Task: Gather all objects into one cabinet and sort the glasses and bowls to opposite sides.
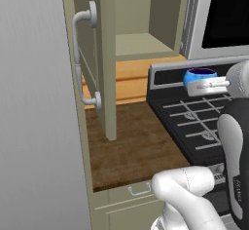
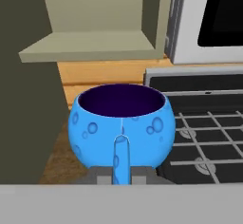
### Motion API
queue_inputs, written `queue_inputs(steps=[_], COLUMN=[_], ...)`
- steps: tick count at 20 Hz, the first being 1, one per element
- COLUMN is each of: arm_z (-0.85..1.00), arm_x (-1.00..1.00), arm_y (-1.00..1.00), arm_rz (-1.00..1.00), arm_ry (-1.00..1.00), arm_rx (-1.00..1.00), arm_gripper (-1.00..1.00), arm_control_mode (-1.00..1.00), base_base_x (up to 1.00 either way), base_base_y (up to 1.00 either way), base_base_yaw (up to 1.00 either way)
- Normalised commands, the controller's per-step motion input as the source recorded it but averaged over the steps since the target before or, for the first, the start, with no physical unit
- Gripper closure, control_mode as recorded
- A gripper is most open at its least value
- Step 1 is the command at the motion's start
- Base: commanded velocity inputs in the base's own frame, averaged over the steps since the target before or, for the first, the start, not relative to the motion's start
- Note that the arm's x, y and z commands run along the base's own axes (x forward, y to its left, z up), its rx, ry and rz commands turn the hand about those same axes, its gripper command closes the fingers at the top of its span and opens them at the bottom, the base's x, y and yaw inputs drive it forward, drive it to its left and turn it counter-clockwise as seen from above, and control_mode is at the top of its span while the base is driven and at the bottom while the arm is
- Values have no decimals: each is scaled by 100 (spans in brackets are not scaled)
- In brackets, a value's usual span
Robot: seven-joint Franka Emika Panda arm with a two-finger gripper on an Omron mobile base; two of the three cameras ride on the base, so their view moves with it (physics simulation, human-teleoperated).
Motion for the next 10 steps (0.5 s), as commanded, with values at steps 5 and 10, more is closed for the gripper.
queue_inputs(steps=[5, 10], arm_z=[-19, -10], arm_x=[-7, 0], arm_y=[0, 0], arm_rz=[-1, 0], arm_ry=[0, 0], arm_rx=[0, 0], arm_gripper=[100, 100], arm_control_mode=[-100, -100], base_base_x=[0, 0], base_base_y=[0, 0], base_base_yaw=[0, 0])
